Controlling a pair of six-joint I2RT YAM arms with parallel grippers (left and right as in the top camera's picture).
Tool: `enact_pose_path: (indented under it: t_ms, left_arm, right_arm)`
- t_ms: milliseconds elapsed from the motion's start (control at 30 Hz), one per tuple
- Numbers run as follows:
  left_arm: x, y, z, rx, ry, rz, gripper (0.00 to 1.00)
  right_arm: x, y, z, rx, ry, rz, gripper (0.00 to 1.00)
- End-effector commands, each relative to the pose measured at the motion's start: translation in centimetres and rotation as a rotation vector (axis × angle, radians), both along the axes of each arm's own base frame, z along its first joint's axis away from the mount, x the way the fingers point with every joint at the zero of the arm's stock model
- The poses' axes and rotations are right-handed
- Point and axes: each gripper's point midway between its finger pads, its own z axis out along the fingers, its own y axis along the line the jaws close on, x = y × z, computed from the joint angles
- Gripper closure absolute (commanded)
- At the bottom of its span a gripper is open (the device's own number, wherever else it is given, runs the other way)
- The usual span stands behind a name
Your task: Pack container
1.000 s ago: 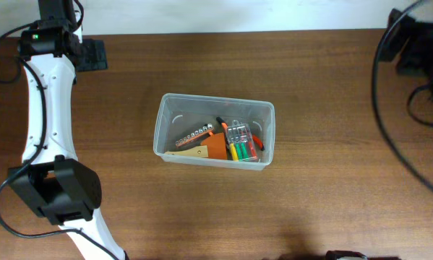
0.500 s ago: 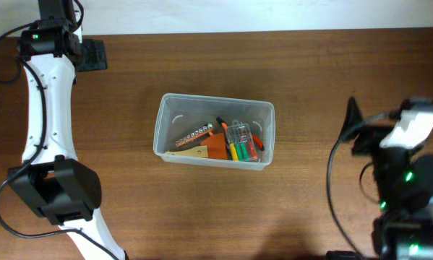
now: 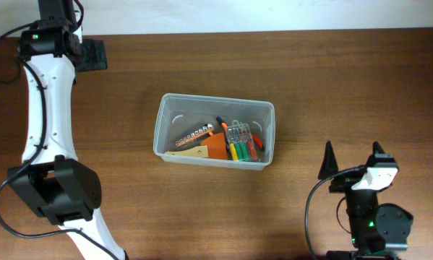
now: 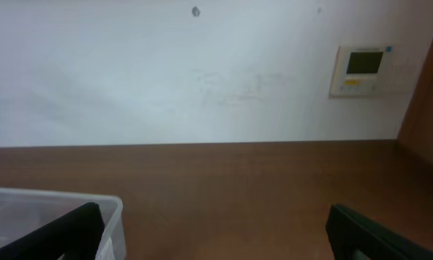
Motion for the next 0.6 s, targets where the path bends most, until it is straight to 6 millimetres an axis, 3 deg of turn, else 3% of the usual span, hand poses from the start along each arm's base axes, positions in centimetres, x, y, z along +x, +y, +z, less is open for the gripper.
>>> enact_pose_path:
  t_ms: [0, 300, 567]
  left_arm:
    - [-0.2, 0.4, 1.8, 0.012, -0.039, 0.014, 0.01]
    - [-0.2, 0.4, 1.8, 0.012, -0.039, 0.014, 0.01]
    - [-0.2, 0.4, 1.8, 0.012, -0.039, 0.014, 0.01]
  right_arm:
    - [-0.3, 0.6, -1.4, 0.005, -0.007, 0.032, 0.01]
    - [-0.4, 0.8, -4.5, 0.007, 0.017, 0.041, 0.01]
    - [-0.6, 0.8, -5.9, 0.005, -0.001, 0.041, 0.01]
